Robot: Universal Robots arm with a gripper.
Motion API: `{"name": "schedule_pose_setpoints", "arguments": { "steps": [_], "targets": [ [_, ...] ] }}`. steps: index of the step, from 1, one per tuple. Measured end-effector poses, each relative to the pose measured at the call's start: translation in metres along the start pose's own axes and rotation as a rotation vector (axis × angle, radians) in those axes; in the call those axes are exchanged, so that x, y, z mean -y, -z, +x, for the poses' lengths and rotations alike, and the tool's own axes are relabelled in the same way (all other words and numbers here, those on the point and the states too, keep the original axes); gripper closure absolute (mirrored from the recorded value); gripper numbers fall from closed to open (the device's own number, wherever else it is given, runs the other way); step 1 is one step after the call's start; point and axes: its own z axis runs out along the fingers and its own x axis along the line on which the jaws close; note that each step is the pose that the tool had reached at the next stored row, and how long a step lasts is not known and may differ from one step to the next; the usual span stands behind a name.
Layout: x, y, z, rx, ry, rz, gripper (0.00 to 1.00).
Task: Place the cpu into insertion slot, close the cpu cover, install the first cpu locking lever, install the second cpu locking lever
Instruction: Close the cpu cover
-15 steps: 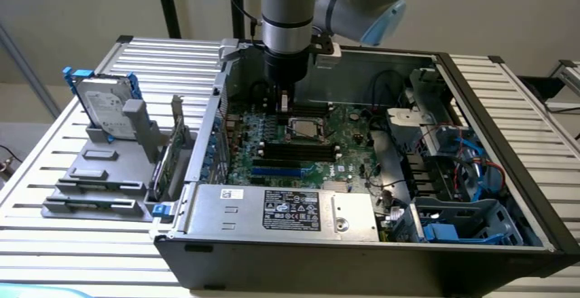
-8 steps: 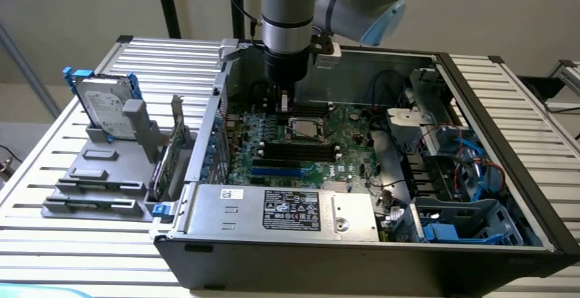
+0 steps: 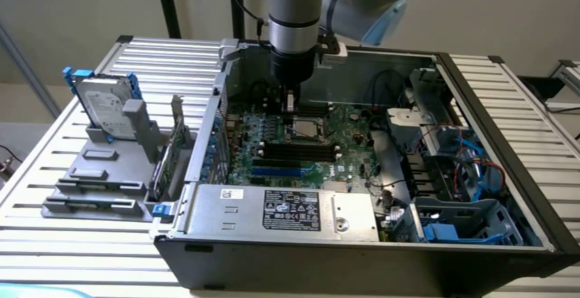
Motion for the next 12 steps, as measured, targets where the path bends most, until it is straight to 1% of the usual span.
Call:
{"name": "schedule_pose_setpoints", "arguments": {
  "steps": [6,9,12],
  "targets": [
    [-0.0276,0.0098,-0.002,0.0000,0.000,0.0058,0.89],
    [-0.0413,0.0162,-0.002,-0.0001,0.000,0.0084,0.89],
    [-0.0552,0.0248,-0.002,-0.0001,0.000,0.0106,0.89]
  ]
}}
